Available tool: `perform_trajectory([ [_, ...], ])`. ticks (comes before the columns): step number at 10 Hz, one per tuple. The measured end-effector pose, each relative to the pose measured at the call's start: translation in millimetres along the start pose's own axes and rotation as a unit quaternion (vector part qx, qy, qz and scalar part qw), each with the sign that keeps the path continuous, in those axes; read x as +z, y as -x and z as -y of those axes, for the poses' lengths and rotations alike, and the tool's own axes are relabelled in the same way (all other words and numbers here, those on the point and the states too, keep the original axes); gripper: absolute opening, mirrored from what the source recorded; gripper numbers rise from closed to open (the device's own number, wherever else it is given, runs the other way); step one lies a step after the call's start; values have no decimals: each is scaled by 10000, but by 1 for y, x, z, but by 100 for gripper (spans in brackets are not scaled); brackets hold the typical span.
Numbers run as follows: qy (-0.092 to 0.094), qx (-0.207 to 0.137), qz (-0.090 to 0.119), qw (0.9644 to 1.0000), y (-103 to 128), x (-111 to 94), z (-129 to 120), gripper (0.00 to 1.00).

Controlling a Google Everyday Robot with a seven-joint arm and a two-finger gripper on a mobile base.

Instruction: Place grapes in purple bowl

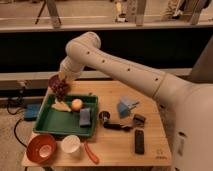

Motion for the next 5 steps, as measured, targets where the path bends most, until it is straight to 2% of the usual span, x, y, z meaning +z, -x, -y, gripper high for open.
perform_trajectory([
  [3,-505,263,-4,9984,-30,32,57,6],
  [5,-833,505,-40,9952,-60,59,70,6],
])
